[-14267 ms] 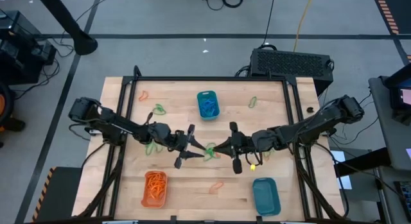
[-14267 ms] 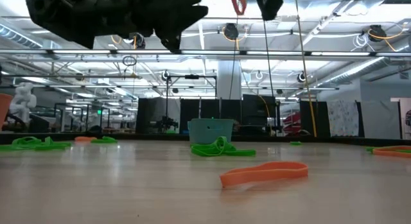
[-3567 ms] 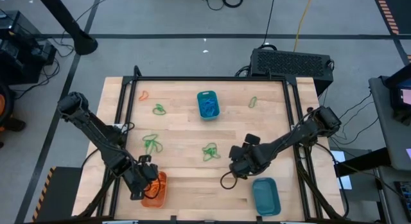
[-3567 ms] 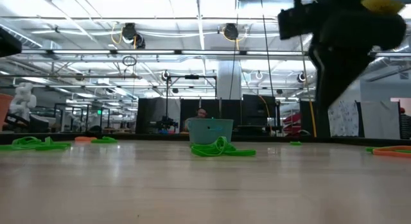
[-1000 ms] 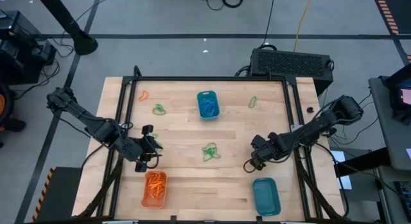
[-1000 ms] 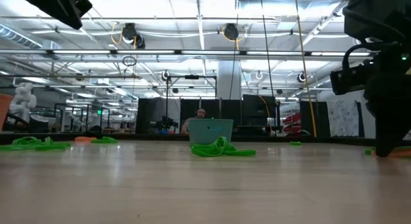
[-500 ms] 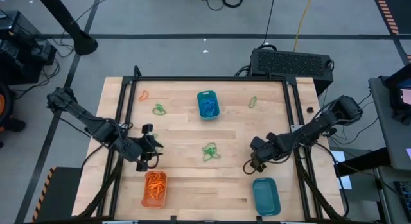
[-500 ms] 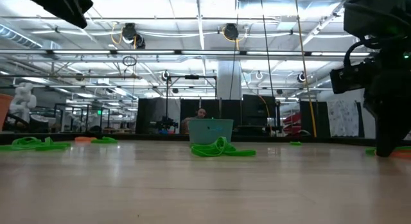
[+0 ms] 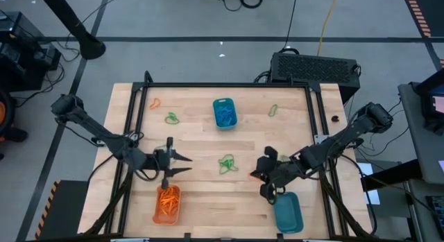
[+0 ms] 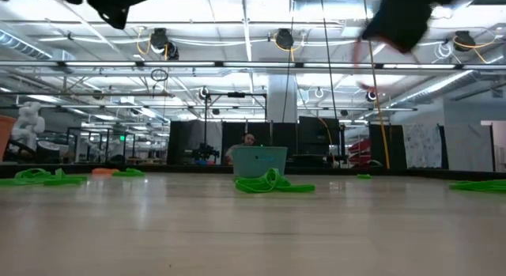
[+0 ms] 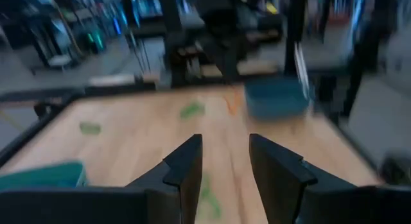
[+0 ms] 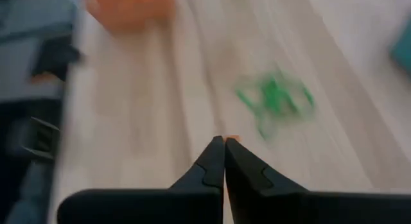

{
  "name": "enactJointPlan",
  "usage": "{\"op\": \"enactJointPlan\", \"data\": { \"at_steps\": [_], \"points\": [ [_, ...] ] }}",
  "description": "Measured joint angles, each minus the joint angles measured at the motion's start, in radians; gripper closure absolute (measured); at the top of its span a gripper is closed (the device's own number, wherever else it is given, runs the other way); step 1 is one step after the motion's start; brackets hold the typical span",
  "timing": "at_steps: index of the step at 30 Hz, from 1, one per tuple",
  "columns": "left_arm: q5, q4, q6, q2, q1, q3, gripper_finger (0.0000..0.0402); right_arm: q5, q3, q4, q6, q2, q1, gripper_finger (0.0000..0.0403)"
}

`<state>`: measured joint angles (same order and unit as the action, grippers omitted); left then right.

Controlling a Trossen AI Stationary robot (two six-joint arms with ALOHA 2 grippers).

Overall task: Sort rubber bands into baskets
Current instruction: Put the orange rubber band into the orange bin

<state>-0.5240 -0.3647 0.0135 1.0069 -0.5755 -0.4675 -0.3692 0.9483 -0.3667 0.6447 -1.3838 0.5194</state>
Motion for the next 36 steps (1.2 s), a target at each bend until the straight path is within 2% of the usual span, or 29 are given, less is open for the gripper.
{"op": "enactJointPlan", "data": {
  "at_steps": [5, 14, 19, 21, 24, 26, 36],
  "points": [
    [-0.002, -0.338, 0.004, 0.081, 0.052, 0.061, 0.0265, 0.003, 0.026, 0.188, -0.169, -0.002, -0.003, 0.0403],
    [0.143, -0.559, 0.006, 0.330, 0.140, 0.011, 0.0265, 0.040, 0.027, 0.421, -0.360, -0.003, -0.040, 0.0402],
    [0.212, -0.600, 0.007, 0.419, 0.185, -0.051, 0.0265, 0.122, 0.027, 0.523, -0.420, -0.036, -0.065, 0.0402],
    [0.285, -0.597, 0.008, 0.445, 0.201, -0.077, 0.0265, 0.161, 0.027, 0.559, -0.430, -0.059, -0.081, 0.0402],
    [0.434, -0.589, 0.010, 0.474, 0.223, -0.115, 0.0265, 0.167, 0.027, 0.582, -0.441, -0.091, -0.098, 0.0402],
    [0.493, -0.581, 0.012, 0.490, 0.233, -0.136, 0.0265, 0.167, 0.027, 0.599, -0.448, -0.107, -0.109, 0.0402],
    [0.531, -0.566, 0.086, 0.539, 0.280, -0.151, 0.0265, 0.215, 0.027, 0.641, -0.466, -0.135, -0.143, 0.0402]
  ]
}}
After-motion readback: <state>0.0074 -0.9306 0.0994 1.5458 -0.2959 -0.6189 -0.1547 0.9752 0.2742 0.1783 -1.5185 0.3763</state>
